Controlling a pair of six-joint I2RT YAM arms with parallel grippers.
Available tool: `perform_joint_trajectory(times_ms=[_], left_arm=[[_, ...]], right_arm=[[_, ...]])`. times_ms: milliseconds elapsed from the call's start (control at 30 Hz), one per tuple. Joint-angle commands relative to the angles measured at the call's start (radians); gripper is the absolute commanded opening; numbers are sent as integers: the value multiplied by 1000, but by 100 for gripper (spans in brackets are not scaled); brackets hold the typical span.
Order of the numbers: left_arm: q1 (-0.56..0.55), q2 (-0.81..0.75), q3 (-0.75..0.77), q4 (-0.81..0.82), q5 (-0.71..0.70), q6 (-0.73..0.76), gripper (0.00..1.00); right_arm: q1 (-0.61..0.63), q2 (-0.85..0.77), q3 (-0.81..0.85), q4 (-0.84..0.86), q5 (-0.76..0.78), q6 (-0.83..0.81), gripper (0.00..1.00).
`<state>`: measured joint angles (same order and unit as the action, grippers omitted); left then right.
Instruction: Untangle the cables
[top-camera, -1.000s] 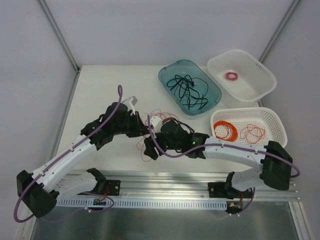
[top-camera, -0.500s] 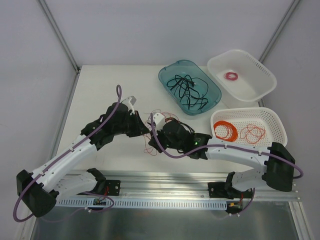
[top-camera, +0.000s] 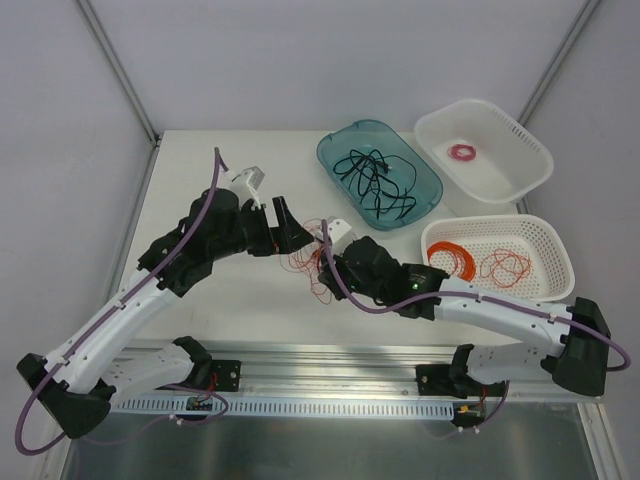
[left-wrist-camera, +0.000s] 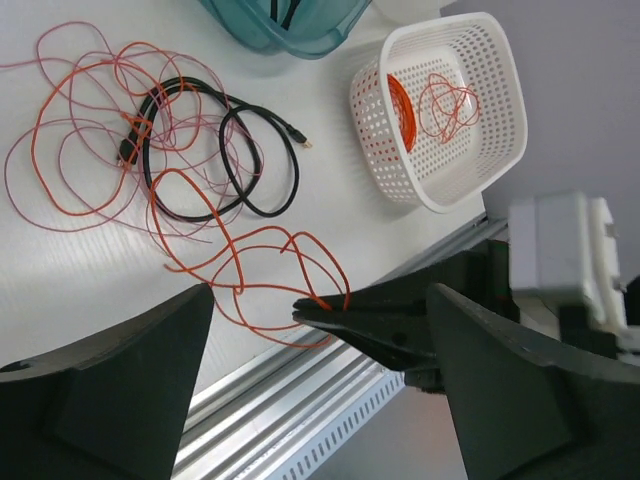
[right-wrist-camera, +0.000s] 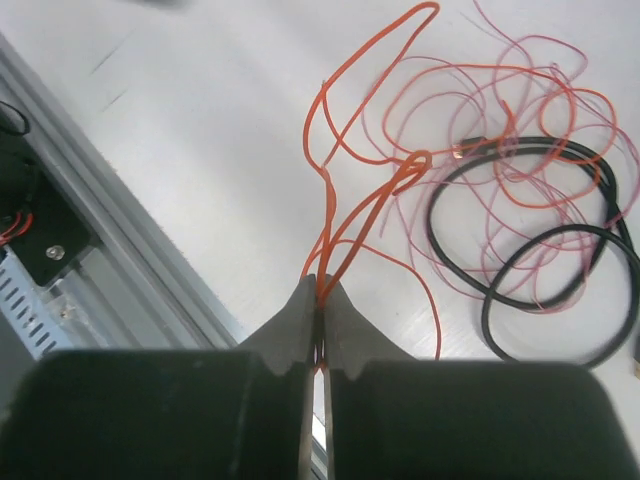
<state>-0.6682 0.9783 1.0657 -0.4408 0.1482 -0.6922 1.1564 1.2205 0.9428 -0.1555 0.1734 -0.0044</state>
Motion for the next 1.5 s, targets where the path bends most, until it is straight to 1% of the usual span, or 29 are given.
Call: perform_joint_trajectory(times_ms=[0,33,100,133,200,233,300,367,467,500,567,600,633,667,700,733,767,800,867,900,933,967,1000,1067,1100,1267,1400,1467], left_arm=[[-5,-39,65,-32,-7,55,90],[-5,-44,76,-41,-15,63,94],[-5,-62,80,-58,-45,89,97],[-5,-69,82,-79,-83,100,99],[1,-81,82,-101,-130,137,99],[2,-82,80,-127,-184,152,99],[9,-81,76,-151,-241,201,99],[18,-78,54,-170,-316,242,99],[42,-67,16,-171,-376,295,99],[68,-63,7,-171,-383,307,99],[107,-46,-21,-171,-384,336,99],[152,-40,-42,-170,-378,347,99],[177,-26,-52,-168,-368,359,99],[202,-21,-62,-167,-355,365,99],[228,-17,-75,-156,-333,368,99],[261,-13,-107,-144,-329,373,99],[277,-9,-127,-127,-331,382,99],[288,-6,-165,-90,-331,387,99],[323,6,-197,-49,-322,402,99],[341,16,-203,-42,-271,410,99],[378,34,-202,-41,-257,419,99],[387,37,-202,-42,-256,419,99],[395,42,-202,-42,-257,418,99],[407,48,-204,-42,-265,416,99],[409,46,-208,-41,-266,418,99],[418,25,-228,-41,-274,421,99],[420,33,-237,-42,-277,424,99],[420,34,-239,-42,-277,425,99]], right_arm=[[-18,-59,57,-82,73,-6,1],[-32,-78,77,-116,81,-8,1],[-50,-102,97,-154,113,-16,1],[-75,-113,114,-195,124,-16,1],[-109,-156,131,-240,146,-19,1],[-147,-173,148,-289,155,-17,1],[-193,-217,162,-340,176,-11,1],[-273,-242,180,-415,192,-6,1],[-398,-289,203,-521,236,-3,1],[-464,-302,209,-547,247,-2,1],[-532,-317,215,-614,268,0,1],[-603,-331,217,-631,276,0,1],[-641,-338,218,-665,282,26,1],[-677,-343,217,-677,296,27,1],[-752,-351,211,-685,299,27,1],[-789,-355,209,-694,301,27,1],[-828,-355,208,-694,305,35,1],[-900,-355,199,-693,304,35,1],[-966,-342,189,-674,307,47,1],[-1028,-334,185,-667,305,47,1],[-1059,-322,173,-644,305,49,1],[-1089,-314,160,-630,310,52,1],[-1153,-306,148,-594,302,60,1],[-1216,-280,102,-558,247,69,1],[-1269,-274,85,-540,233,84,1],[-1394,-224,-42,-365,164,139,1],[-1495,-130,-94,-268,129,196,1],[-1520,-101,-105,-251,130,214,7]])
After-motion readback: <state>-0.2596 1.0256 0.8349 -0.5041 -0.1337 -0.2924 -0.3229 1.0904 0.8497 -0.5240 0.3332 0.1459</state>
